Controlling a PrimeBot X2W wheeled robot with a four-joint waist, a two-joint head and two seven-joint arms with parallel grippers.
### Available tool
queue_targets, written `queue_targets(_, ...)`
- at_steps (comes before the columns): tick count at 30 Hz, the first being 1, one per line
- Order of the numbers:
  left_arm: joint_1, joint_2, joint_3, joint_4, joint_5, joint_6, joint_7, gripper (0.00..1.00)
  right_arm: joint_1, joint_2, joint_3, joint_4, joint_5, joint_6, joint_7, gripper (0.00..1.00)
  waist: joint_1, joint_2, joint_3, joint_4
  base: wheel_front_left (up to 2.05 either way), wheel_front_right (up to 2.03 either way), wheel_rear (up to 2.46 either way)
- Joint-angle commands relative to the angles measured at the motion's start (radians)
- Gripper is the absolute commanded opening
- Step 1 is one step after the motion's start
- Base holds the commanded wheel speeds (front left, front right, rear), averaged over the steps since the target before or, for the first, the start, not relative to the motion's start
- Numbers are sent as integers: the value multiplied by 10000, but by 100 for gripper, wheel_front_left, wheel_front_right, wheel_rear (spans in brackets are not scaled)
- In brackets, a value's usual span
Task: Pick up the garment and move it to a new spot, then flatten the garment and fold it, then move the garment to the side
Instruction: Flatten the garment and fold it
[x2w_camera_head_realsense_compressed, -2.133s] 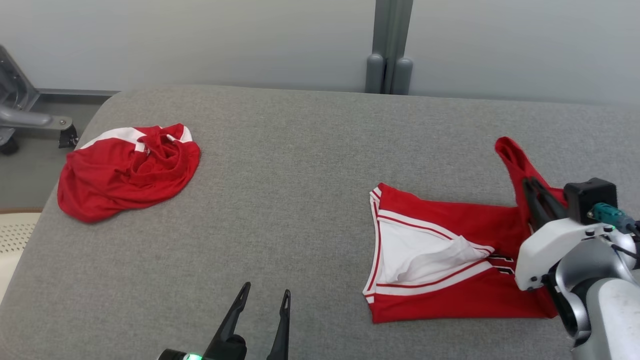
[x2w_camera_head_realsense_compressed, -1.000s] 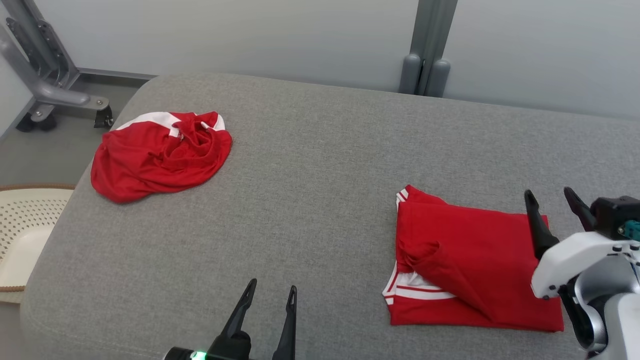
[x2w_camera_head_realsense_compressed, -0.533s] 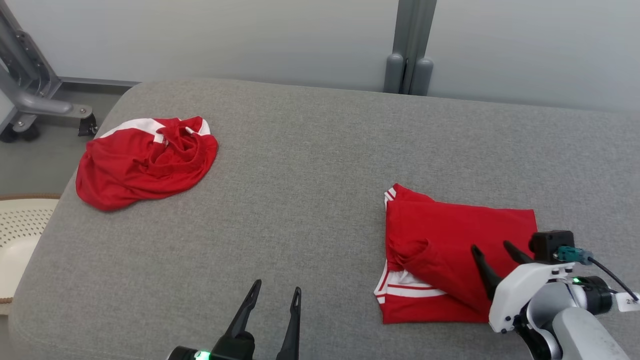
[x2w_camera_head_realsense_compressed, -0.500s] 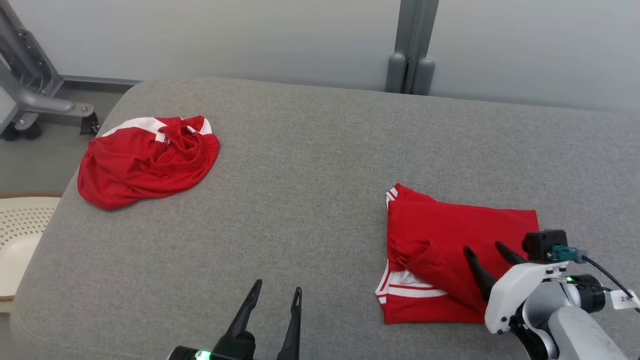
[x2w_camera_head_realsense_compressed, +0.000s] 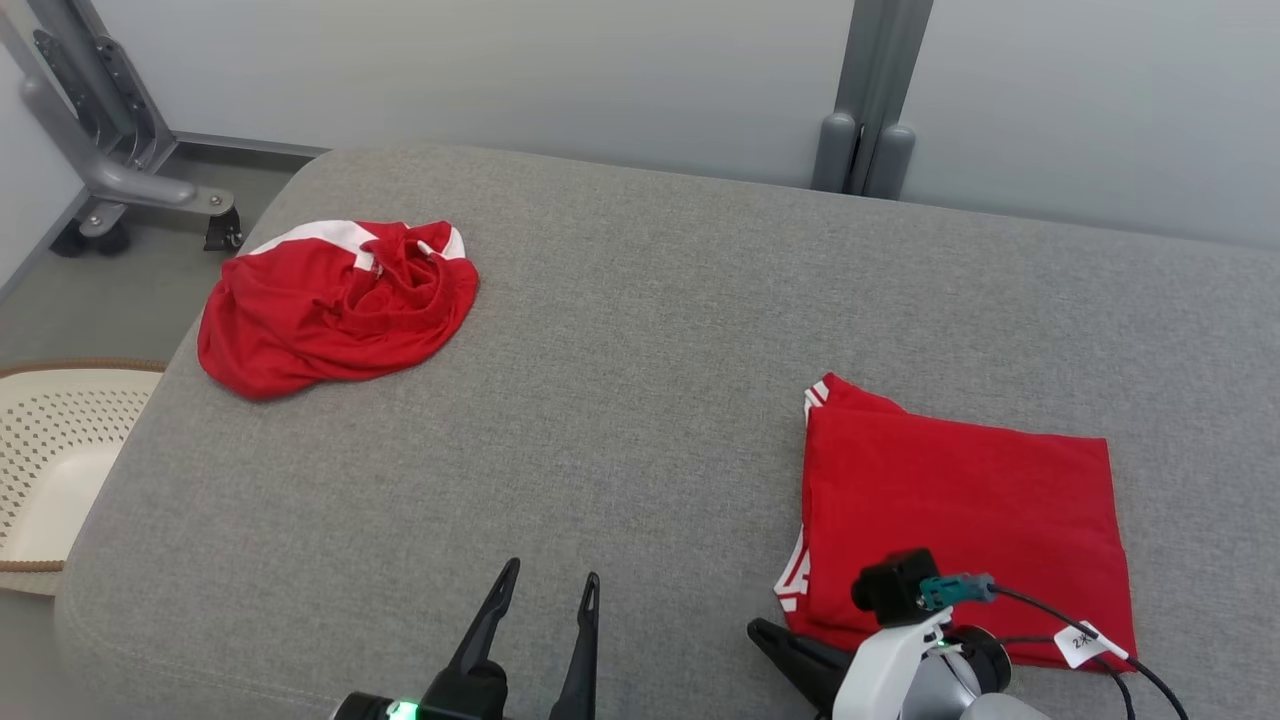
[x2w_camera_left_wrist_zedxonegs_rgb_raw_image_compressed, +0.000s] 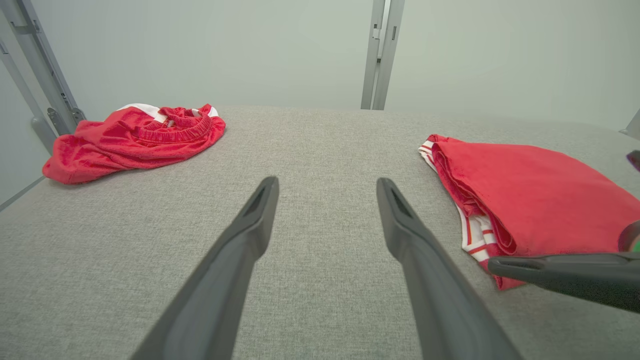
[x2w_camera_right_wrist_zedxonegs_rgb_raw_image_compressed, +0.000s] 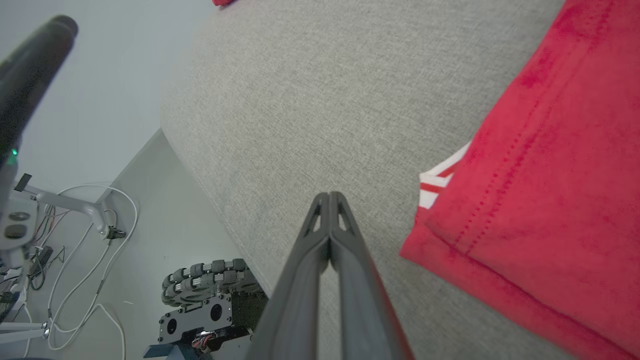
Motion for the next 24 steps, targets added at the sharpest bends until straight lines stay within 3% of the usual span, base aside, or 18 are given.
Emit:
queue_targets(1,83,11,25,-11,-58,45,-32,100,29,-162,111,-193,76,1,-273,0,0,0,-92,-86,0,0,0)
queue_targets(5,203,11,81,-97,-54,63,-32,100,-84,-515,230,-328,-851,-1,-1600,0,0,0,-273,-372,0,0,0)
queue_targets(6,272,12,117,-130,-44,60,-32,100,-42,-513,78,-184,-1092,-1,-1984,28,0,0,-330,-502,0,0,0)
queue_targets(7,324,12,136,-138,-42,64,-32,100,47,-460,-101,-55,-1190,-1,-2244,100,0,0,-372,-611,0,0,0)
queue_targets(11,425,13,400,-245,-110,133,-32,100,170,-626,-1027,556,-1926,-1,-3288,100,0,0,-548,-1219,0,0,0)
queue_targets(16,456,18,846,-425,-265,215,-32,100,449,-643,-2127,635,-2242,3,-3827,100,0,0,-757,-1926,0,0,0)
queue_targets(24,633,15,1550,-768,-373,105,-32,100,1751,-32,-4428,-1230,-3729,-1,-3858,100,0,0,-1169,-2607,0,0,0)
